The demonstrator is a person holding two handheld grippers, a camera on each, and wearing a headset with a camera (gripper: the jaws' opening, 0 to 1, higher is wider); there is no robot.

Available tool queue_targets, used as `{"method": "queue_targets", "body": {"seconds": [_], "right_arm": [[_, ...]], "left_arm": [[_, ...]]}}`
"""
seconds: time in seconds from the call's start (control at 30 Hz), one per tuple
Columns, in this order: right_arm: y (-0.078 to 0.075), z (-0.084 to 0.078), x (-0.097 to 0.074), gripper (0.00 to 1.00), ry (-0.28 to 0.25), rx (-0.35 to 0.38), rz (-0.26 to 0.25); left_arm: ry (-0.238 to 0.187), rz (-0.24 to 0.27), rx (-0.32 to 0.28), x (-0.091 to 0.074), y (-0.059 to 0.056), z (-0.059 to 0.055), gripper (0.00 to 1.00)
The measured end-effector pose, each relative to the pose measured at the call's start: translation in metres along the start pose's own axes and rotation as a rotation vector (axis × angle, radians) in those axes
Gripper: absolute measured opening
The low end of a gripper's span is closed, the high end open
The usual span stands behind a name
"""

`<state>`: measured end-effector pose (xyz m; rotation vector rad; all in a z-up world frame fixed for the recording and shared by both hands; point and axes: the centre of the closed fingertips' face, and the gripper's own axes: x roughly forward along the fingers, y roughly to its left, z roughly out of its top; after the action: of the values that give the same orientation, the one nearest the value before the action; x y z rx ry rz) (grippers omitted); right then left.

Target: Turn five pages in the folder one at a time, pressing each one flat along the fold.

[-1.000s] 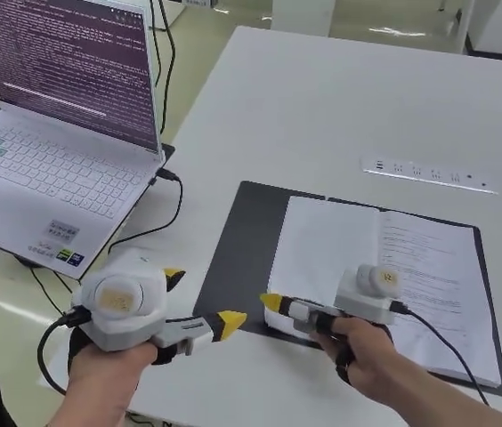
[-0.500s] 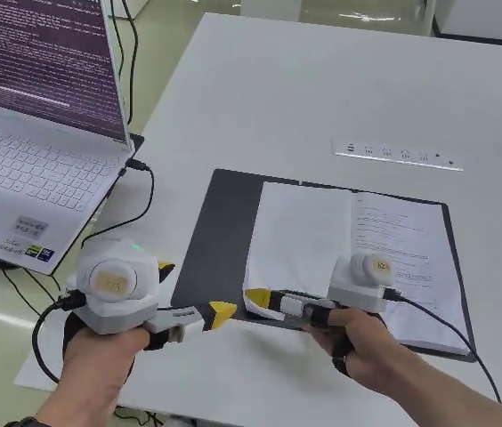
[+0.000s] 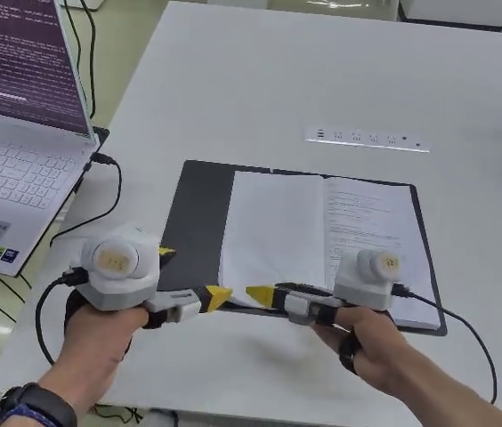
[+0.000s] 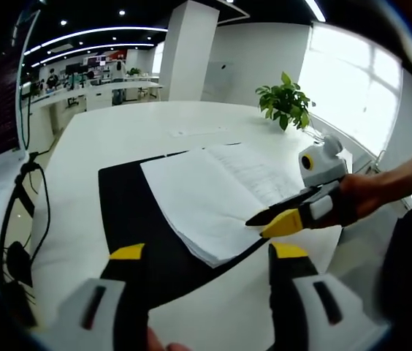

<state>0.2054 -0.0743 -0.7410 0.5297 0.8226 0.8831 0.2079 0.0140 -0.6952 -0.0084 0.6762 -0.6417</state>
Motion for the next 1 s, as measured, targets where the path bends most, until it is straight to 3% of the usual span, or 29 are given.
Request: {"method": "queue_targets", "body": {"seconds": [0.33, 0.63, 1.0], "right_arm": [[-0.011, -0.008, -0.025, 0.52, -0.027, 0.025, -0.028], [-0.019, -0.002, -0.036, 0.49, -0.054, 0.036, -0.047], [-0.025, -0.006, -0.049, 0.46, -0.067, 0.05, -0.068]], "left_arm": [[0.024, -0.025, 0.012, 0.02, -0.012, 0.0, 0.54], [0.021, -0.035, -0.005, 0.039, -0.013, 0.003, 0.38], [0.068, -0.055, -0.03, 0.07, -0.001, -0.017, 0.12]]}}
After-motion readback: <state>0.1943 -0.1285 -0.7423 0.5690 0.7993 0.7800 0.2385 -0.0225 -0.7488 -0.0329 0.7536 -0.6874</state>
